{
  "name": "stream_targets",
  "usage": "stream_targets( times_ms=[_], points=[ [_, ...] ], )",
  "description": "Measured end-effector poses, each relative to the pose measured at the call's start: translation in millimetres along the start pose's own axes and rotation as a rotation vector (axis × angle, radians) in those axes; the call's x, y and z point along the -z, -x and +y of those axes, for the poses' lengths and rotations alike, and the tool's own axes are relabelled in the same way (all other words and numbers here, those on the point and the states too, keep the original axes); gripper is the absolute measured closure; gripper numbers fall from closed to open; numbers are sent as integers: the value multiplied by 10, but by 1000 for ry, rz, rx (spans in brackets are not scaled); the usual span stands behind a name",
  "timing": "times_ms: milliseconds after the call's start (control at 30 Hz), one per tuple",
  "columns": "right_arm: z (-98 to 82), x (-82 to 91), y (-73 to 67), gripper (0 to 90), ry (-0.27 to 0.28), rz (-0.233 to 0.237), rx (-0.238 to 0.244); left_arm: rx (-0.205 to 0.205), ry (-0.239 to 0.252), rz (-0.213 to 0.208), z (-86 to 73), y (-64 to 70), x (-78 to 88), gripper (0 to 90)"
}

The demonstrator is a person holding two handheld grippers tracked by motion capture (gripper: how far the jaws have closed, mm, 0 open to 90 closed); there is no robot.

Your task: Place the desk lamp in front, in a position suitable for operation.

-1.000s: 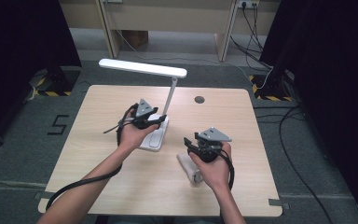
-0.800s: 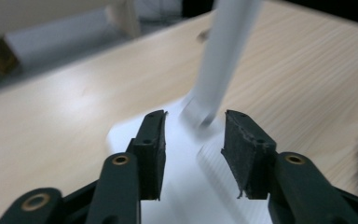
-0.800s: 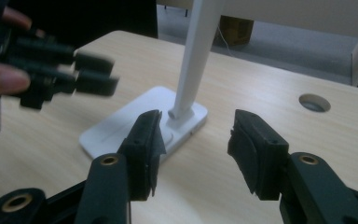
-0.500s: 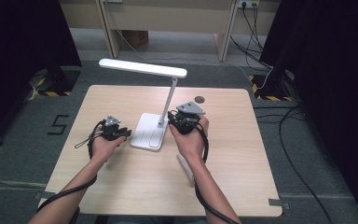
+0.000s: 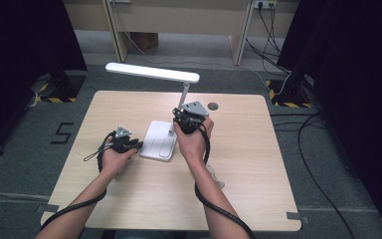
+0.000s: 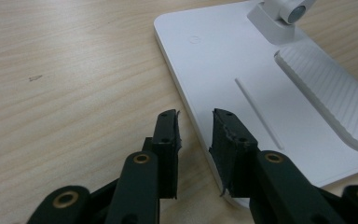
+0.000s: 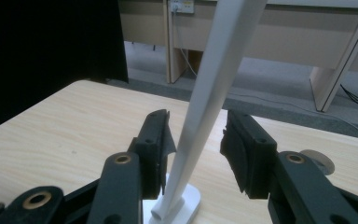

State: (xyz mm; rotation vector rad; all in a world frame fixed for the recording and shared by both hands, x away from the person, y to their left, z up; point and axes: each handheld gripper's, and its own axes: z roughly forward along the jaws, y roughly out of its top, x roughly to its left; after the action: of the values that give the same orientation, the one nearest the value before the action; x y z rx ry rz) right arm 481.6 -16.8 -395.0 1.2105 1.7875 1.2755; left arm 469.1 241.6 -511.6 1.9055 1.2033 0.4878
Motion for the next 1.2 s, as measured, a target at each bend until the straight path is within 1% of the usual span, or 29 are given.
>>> stream_targets(
  times_ms=[100, 167, 200, 233, 267, 300, 333, 367, 400, 433, 467, 633, 667, 767, 800, 833, 867, 900, 1000, 1200],
  points=[
    [15, -66, 1, 595, -18, -13, 1, 5, 1, -4, -2, -2, -2, 675],
    [33, -94, 5, 596, -11, -26, 10, 14, 4, -16, -6, -5, -8, 656],
    [39, -105, -1, 596, -10, -28, -5, 18, 6, -25, -8, -8, -13, 643],
    [49, -115, 11, 595, -8, -36, 6, 22, 9, -36, -11, -11, -19, 633],
    [56, -127, 9, 595, -11, -39, 6, 29, 9, -42, -12, -11, -22, 623],
    [62, -137, 9, 595, -14, -42, 13, 33, 8, -44, -13, -9, -22, 614],
    [65, -154, -1, 595, -7, -40, 3, 34, 9, -44, -15, -9, -23, 609],
    [70, -166, -10, 595, -6, -44, 11, 37, 10, -46, -16, -7, -24, 604],
    [76, -175, -23, 592, -12, -45, 9, 37, 10, -49, -17, -5, -25, 601],
    [81, -192, -22, 591, -8, -47, 21, 38, 10, -52, -17, -2, -27, 598],
    [87, -206, -27, 591, -11, -52, 16, 37, 10, -56, -17, 0, -27, 595],
    [134, -267, -4, 624, -18, -68, 47, 32, 0, -77, -10, 17, -32, 580],
    [143, -278, -15, 626, -20, -71, 47, 28, 0, -82, -6, 20, -38, 575],
    [155, -306, -20, 631, -26, -75, 74, 18, -9, -105, 8, 38, -51, 556],
    [158, -308, -12, 634, -28, -72, 68, 10, -8, -104, 12, 44, -56, 553],
    [161, -304, -16, 635, -35, -70, 60, 11, -8, -106, 16, 51, -61, 551],
    [162, -303, -16, 636, -35, -70, 62, 4, -12, -110, 23, 47, -65, 550],
    [161, -303, -14, 637, -34, -70, 69, 7, -16, -112, 29, 50, -70, 547],
    [154, -292, -14, 645, -32, -68, 53, 1, -22, -116, 48, 61, -82, 543],
    [131, -219, -31, 649, -31, -59, 51, -15, -49, -123, 71, 85, -71, 535]
  ],
)
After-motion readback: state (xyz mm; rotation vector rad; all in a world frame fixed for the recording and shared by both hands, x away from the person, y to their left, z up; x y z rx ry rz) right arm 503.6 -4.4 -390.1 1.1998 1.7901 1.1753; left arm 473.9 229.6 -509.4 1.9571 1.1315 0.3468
